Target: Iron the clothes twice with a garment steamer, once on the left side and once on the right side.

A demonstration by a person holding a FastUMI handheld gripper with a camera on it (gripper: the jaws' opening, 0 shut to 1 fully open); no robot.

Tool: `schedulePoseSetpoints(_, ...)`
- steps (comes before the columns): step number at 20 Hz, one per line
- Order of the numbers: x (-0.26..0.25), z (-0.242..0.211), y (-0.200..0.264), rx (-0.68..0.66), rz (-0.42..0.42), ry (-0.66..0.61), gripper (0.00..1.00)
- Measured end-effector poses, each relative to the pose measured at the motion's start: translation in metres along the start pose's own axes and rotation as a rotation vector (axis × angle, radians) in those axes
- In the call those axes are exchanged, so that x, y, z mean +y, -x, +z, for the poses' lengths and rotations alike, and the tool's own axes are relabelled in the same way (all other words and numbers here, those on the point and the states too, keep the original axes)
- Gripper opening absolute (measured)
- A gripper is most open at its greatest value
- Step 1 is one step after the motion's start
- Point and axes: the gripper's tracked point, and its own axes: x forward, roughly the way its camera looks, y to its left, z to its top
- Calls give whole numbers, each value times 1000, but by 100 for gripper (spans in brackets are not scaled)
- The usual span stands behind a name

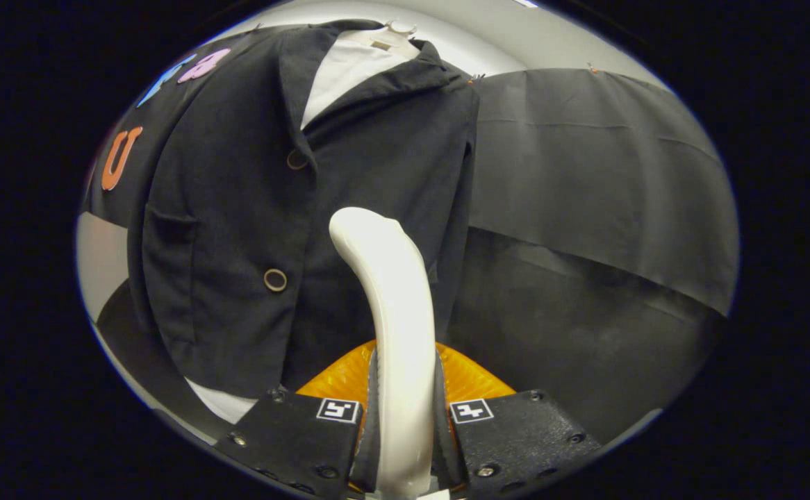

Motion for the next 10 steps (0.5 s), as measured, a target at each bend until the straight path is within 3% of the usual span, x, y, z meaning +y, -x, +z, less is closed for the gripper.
schedulePoseSetpoints(10, 14, -63, -6, 131, 14, 30, 34)
